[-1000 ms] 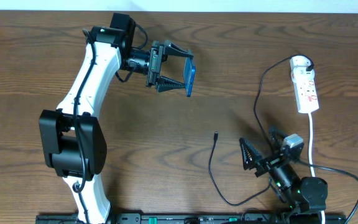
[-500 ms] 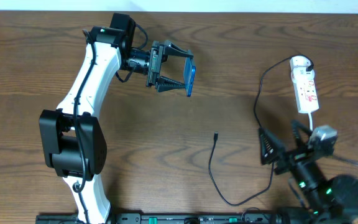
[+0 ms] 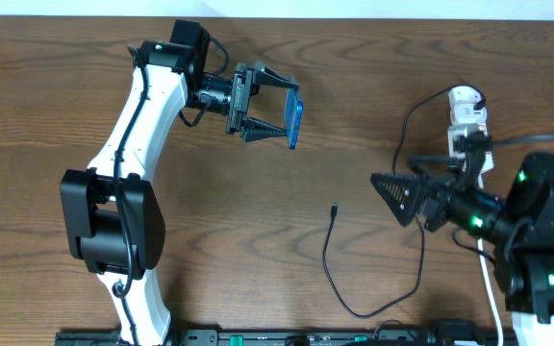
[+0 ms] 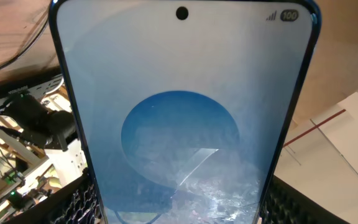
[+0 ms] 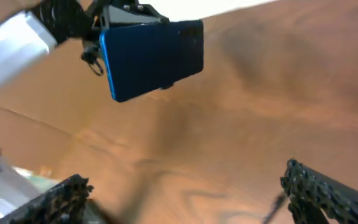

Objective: Plug charger to phone and switch on socket
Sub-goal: 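Swing the right gripper up toward the phone held by the left gripper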

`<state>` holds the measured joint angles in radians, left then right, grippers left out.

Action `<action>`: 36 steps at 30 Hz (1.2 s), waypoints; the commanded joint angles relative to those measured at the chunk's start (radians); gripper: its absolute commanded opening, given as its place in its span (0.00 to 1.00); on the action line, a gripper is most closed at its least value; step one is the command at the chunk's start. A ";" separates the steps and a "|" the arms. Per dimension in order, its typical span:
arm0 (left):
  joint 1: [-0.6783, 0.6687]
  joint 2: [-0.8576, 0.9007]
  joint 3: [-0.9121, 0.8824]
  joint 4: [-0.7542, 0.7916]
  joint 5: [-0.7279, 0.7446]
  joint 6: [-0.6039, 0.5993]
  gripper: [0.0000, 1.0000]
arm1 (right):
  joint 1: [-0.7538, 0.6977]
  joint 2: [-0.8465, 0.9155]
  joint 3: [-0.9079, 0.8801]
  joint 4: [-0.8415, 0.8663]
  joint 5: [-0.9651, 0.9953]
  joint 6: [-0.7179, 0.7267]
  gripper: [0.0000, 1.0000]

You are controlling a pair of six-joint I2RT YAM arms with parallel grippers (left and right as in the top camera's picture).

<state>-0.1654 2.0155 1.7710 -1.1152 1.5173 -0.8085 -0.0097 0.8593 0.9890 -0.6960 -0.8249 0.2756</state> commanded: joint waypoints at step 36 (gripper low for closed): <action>0.003 -0.036 0.000 0.024 0.053 0.002 0.73 | 0.752 0.651 0.719 -0.241 1.035 0.462 0.70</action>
<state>-0.1654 2.0155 1.7710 -1.0916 1.5169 -0.8089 0.7345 1.5036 1.6810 -0.9482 0.1772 0.7223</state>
